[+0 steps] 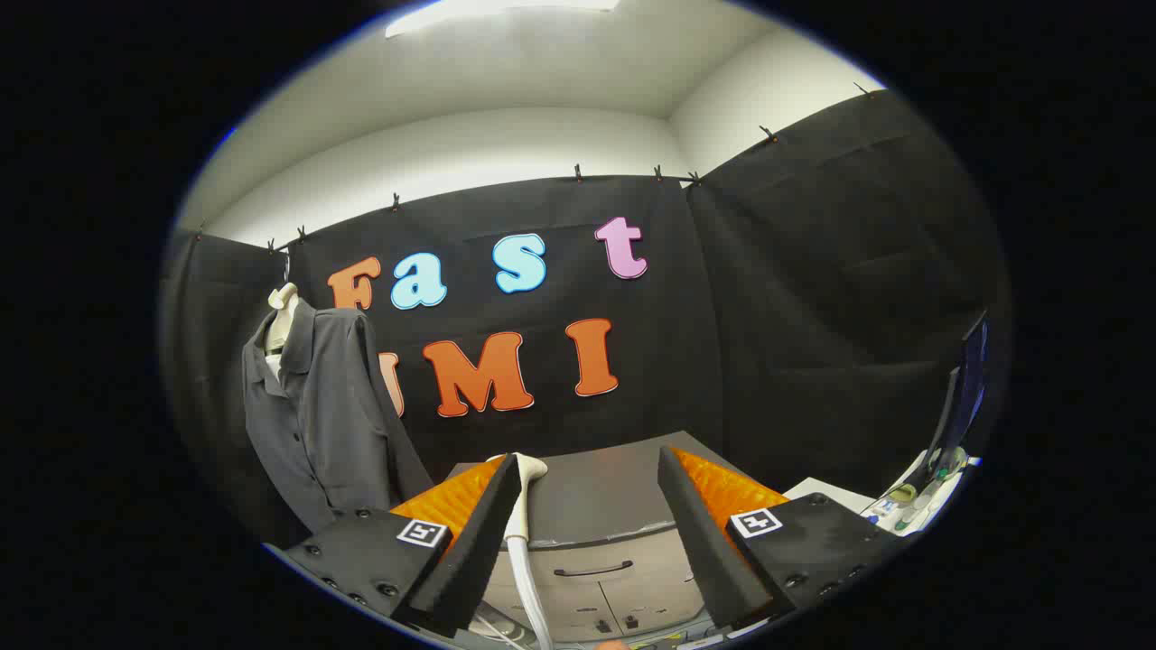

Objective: Iron the clothes twice with a garment steamer, once on the left side and once on the right side.

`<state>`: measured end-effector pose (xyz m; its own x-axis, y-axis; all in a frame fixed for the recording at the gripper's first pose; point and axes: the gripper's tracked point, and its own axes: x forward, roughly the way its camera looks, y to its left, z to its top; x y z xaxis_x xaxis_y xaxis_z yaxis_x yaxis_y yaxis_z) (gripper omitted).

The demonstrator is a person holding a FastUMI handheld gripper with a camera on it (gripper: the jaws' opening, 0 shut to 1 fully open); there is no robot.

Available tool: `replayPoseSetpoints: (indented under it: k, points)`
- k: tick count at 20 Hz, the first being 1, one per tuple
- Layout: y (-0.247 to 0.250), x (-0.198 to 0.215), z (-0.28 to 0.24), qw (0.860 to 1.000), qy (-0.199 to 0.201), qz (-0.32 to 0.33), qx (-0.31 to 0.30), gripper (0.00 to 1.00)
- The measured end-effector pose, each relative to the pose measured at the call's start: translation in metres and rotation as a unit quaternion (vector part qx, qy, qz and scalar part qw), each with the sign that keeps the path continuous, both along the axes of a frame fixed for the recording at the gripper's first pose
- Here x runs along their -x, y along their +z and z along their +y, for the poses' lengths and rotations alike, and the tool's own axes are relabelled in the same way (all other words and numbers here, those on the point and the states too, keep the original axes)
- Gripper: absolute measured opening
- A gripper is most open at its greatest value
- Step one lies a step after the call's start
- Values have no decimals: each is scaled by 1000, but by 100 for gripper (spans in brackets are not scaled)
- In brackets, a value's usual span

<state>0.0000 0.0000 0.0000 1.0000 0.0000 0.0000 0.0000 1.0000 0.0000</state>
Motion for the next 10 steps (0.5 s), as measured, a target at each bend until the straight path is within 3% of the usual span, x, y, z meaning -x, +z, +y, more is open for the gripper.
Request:
replayPoseSetpoints:
  k: [10]
  points:
    - [5,16,37,1000,26,6,-7,98]
